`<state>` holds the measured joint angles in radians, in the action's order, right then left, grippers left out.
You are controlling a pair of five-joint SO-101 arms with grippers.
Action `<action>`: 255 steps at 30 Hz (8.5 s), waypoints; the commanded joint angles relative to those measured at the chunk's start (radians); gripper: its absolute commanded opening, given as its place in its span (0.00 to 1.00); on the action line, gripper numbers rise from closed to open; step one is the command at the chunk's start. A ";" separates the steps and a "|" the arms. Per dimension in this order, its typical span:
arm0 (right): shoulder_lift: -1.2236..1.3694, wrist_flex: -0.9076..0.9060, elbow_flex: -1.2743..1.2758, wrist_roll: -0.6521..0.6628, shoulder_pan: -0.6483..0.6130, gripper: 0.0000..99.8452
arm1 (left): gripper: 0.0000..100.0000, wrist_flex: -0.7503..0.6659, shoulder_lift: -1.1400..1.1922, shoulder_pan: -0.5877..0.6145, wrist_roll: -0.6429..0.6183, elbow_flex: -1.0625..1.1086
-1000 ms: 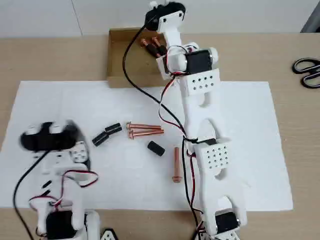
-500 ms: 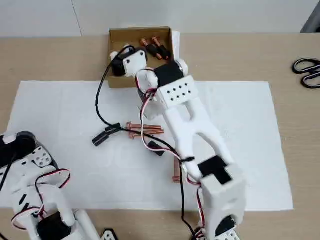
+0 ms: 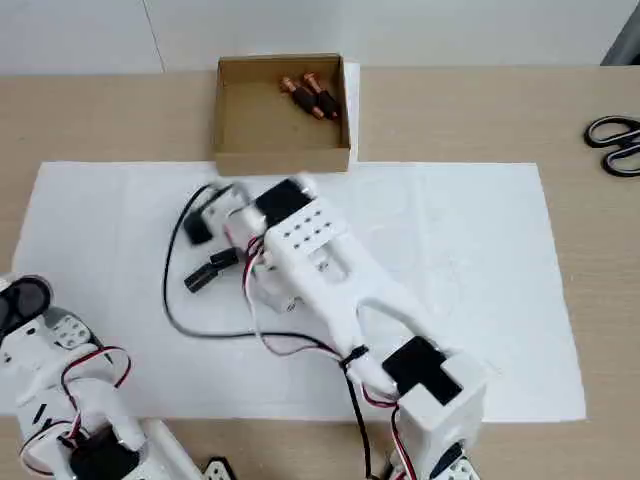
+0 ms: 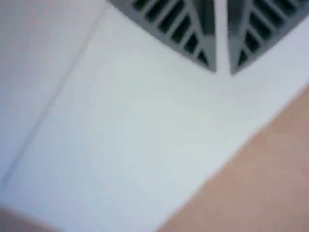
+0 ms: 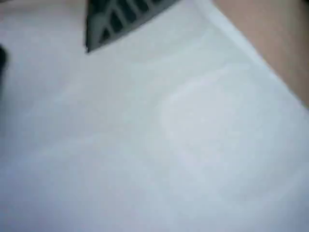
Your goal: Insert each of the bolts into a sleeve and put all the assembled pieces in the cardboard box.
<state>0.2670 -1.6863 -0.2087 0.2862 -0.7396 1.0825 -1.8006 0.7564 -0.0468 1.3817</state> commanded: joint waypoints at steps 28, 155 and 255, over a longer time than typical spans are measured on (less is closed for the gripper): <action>0.193 0.156 0.009 0.032 0.097 0.21 | 0.01 0.060 -0.011 0.002 0.000 -0.044; -1.259 0.605 1.324 -0.055 0.837 0.00 | 0.24 0.377 2.225 -1.023 -1.422 -1.615; -2.081 1.492 1.892 -0.402 0.470 0.00 | 0.01 -1.039 0.980 -1.267 -0.198 -0.568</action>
<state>-1.7906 -0.2731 1.6786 -0.0928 -0.2639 0.0790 -0.7357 -0.5048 -0.2478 0.8094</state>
